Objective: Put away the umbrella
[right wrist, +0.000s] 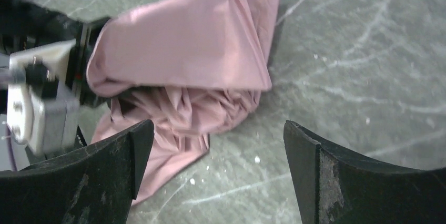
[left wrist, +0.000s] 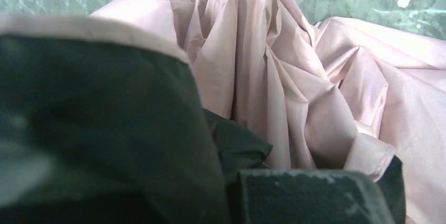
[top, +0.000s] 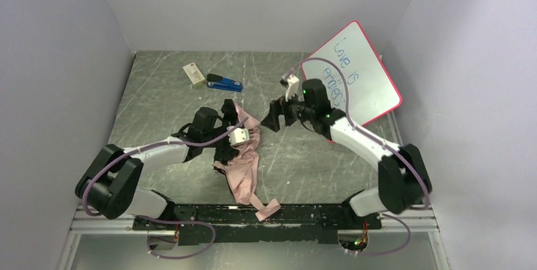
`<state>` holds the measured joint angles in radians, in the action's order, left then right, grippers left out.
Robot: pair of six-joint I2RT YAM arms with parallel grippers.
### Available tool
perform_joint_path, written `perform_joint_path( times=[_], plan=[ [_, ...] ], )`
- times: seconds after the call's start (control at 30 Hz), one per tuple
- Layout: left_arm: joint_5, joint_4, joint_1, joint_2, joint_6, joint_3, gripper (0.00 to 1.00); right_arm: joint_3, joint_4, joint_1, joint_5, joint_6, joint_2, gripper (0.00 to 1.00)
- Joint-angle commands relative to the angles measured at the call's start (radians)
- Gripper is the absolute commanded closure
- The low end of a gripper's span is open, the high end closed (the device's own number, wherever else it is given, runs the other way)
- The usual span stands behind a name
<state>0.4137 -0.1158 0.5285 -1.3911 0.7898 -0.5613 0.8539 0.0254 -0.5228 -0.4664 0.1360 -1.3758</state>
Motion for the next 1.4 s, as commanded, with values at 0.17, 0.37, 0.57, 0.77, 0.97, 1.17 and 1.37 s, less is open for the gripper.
perform_joint_path(
  times=[0.17,0.37,0.57,0.77,0.97,1.17,1.37],
  plan=[
    [-0.146,-0.057,0.15,0.028,0.075,0.0,0.83,0.34,-0.254,0.039,-0.343,-0.274,-0.298,0.02],
    [-0.201,-0.037,0.198,0.072,0.099,0.048,0.83,0.483,-0.452,0.043,-0.4,-0.446,-0.452,0.0],
    [-0.273,-0.046,0.258,0.089,0.115,0.114,0.84,0.491,-0.485,0.007,-0.387,-0.489,-0.512,0.0],
    [-0.323,-0.08,0.311,0.077,0.136,0.154,0.84,0.498,-0.527,-0.047,-0.386,-0.555,-0.559,0.0],
    [-0.356,-0.11,0.35,0.064,0.154,0.177,0.84,0.51,-0.562,-0.101,-0.343,-0.611,-0.614,0.01],
    [-0.364,-0.115,0.358,0.065,0.143,0.19,0.83,0.521,-0.647,-0.154,-0.339,-0.664,-0.656,0.03],
    [-0.385,-0.132,0.358,0.06,0.098,0.183,0.82,0.424,-0.572,-0.203,-0.268,-0.599,-0.633,0.12]
  ],
)
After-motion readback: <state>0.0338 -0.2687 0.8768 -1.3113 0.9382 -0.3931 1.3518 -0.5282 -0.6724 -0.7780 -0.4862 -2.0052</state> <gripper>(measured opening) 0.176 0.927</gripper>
